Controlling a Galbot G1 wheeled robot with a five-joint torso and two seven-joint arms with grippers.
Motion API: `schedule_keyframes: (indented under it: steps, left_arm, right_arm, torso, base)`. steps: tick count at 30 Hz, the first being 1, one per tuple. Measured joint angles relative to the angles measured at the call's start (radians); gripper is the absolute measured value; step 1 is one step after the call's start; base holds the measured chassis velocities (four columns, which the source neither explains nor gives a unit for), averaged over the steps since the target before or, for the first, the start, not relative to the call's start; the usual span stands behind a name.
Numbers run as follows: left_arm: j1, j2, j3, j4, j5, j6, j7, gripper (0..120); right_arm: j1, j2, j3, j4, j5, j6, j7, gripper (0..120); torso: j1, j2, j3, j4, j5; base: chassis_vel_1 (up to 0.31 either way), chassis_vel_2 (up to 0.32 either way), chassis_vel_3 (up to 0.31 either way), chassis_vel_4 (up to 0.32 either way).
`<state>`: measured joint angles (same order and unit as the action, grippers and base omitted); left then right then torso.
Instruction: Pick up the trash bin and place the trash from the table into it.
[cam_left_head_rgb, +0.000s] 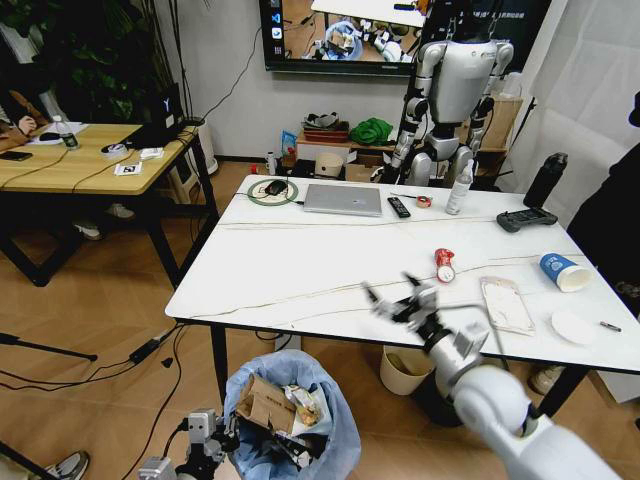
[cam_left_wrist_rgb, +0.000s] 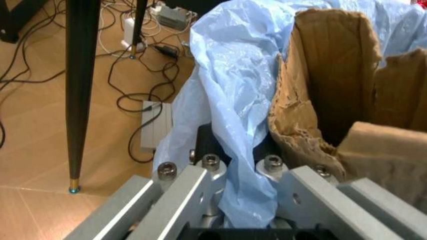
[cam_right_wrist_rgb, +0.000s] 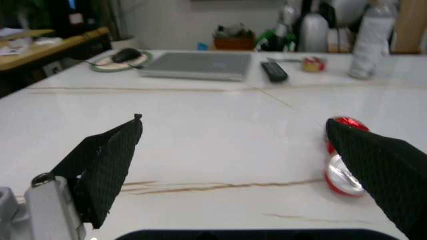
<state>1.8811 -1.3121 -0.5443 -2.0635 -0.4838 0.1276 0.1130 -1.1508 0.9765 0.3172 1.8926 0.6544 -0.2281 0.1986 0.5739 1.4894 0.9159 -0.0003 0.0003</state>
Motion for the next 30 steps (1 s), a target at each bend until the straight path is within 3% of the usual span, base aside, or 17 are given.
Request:
schedule_keyframes:
  steps: [4,19,30]
  left_arm:
    - [0.009,0.006,-0.002,-0.007,-0.002,-0.007,0.005,0]
    - [0.013,-0.011,-0.017,-0.016,-0.005,-0.009,0.007,0]
    - [0.010,-0.029,-0.032,-0.013,-0.010,-0.005,0.005,0]
  right_arm:
    - [0.079,0.018,0.052,-0.122,0.055,-0.084,-0.025,100]
    - [0.256,0.070,0.001,-0.440,0.050,-0.085,-0.059,100]
    - [0.382,0.109,-0.041,-0.566,-0.001,-0.140,-0.079,100]
  torso:
    - [0.000,0.000,0.000,0.0001,-0.0001]
    - [0.000,0.000,0.000,0.0000,-0.0003]
    - [0.000,0.000,0.000,0.0004,-0.0004]
  base:
    - [0.000,0.000,0.000,0.000]
    - [0.000,0.000,0.000,0.000]
    - [0.000,0.000,0.000,0.000]
